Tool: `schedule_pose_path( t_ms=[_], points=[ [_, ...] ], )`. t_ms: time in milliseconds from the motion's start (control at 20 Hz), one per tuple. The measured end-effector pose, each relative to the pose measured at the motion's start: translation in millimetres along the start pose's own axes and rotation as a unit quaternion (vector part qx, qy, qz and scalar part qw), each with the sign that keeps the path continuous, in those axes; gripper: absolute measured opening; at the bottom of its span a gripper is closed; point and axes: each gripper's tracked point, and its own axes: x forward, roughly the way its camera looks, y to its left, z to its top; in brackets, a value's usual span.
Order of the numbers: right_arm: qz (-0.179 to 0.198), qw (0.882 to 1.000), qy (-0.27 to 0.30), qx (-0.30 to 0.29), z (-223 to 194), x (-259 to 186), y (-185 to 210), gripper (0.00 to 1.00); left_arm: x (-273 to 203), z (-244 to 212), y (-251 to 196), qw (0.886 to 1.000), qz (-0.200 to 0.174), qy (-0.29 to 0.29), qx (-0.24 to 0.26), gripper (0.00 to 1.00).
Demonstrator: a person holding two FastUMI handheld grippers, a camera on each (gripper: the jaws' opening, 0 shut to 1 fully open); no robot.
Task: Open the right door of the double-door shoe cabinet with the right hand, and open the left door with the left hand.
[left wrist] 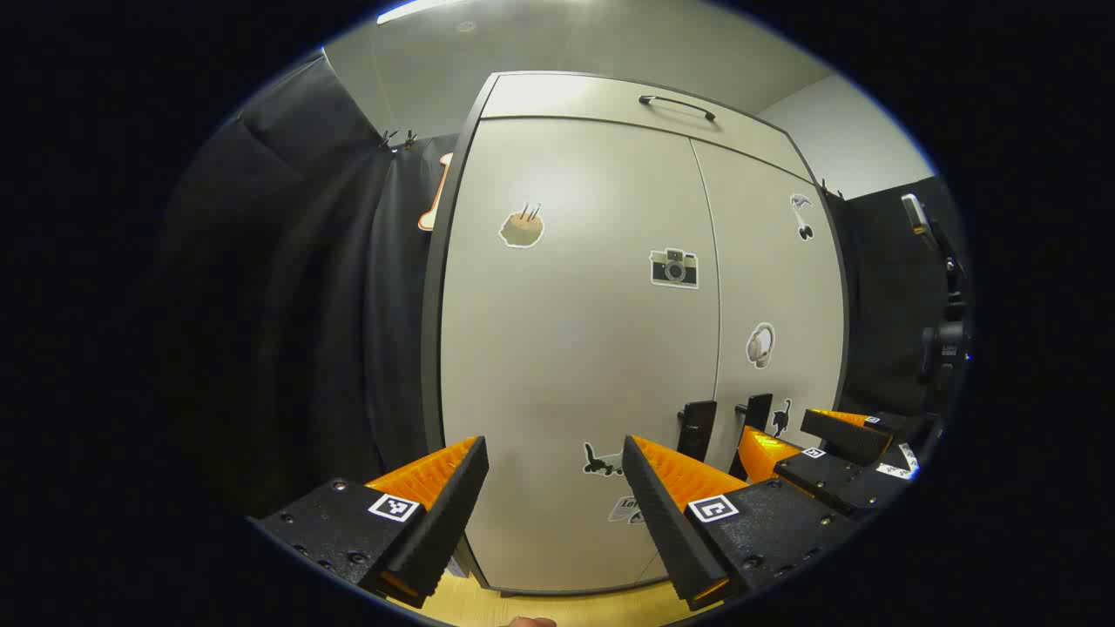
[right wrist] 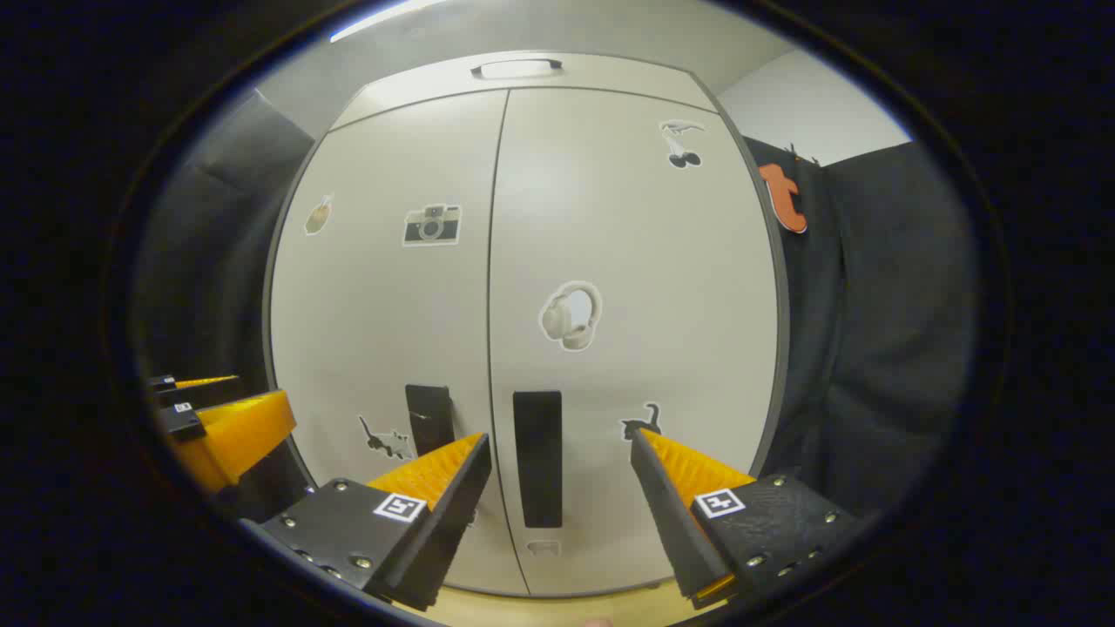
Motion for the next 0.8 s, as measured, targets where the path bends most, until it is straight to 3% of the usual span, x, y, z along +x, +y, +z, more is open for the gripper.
schedule_pose_path(
  t_ms=[250,300,450,600,650,700,800],
  points=[
    [-0.005,1.0,0.013,0.0,-9,11,-1,0.92,4,0,8,1.0,0.008,0.0,0.0,0.96],
    [-0.005,1.0,0.015,0.0,-9,13,0,0.81,5,-2,10,1.0,0.01,0.001,0.0,0.96],
    [-0.003,1.0,0.023,0.002,-14,15,4,0.79,7,-4,13,1.0,0.013,0.004,-0.001,1.0],
    [0.008,0.999,0.037,0.01,-22,23,10,0.61,7,-6,15,1.0,0.016,0.008,-0.003,1.0],
    [0.015,0.999,0.044,0.011,-27,32,13,0.61,8,-6,15,1.0,0.018,0.009,-0.003,0.96],
    [0.023,0.999,0.044,0.021,-24,26,17,0.48,9,-7,17,1.0,0.019,0.009,-0.003,0.96],
    [0.019,0.999,0.045,0.022,-27,31,18,0.35,7,-7,21,1.0,0.025,0.009,-0.004,0.96]
  ],
)
